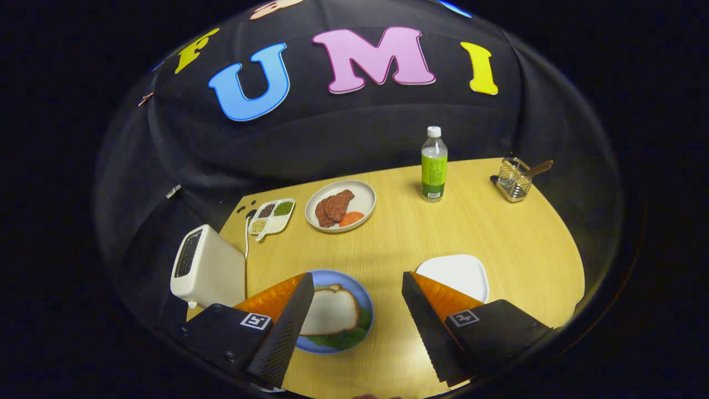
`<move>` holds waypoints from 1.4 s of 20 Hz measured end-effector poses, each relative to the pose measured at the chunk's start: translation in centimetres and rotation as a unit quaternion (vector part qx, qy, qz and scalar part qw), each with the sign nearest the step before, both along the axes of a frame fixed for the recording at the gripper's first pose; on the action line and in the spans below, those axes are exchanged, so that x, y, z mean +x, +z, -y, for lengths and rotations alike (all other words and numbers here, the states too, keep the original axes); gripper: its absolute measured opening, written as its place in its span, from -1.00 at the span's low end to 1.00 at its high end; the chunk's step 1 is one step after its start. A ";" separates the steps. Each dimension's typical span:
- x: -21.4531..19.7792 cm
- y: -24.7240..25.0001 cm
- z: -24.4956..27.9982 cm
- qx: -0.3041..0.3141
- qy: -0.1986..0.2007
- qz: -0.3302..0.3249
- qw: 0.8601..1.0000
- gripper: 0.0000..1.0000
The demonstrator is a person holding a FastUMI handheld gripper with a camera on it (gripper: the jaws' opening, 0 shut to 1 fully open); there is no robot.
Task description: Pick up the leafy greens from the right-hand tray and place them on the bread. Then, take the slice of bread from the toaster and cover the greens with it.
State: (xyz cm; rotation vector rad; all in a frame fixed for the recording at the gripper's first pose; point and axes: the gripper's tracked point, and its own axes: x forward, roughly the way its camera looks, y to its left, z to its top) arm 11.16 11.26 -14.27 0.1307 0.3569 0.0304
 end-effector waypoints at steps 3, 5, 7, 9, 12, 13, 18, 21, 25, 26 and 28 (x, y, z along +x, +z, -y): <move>-1.3 6.3 3.0 -0.028 -0.024 0.067 0.997 0.99; -3.0 10.6 5.0 -0.052 -0.041 0.113 0.991 0.98; -5.3 14.7 6.2 -0.060 -0.052 0.155 0.985 0.98; -7.9 18.4 7.9 -0.066 -0.070 0.197 0.976 0.99; -12.0 22.5 10.4 -0.072 -0.098 0.245 0.962 0.98; -13.1 23.0 11.2 -0.070 -0.107 0.251 0.959 0.97; -16.6 24.1 16.5 -0.062 -0.157 0.266 0.949 0.98; -17.1 23.7 18.5 -0.050 -0.169 0.263 0.949 0.98; -16.2 22.6 19.8 -0.043 -0.163 0.254 0.953 0.98; -16.0 22.3 19.9 -0.040 -0.160 0.250 0.954 0.98; -15.2 21.7 19.9 -0.035 -0.150 0.246 0.957 0.98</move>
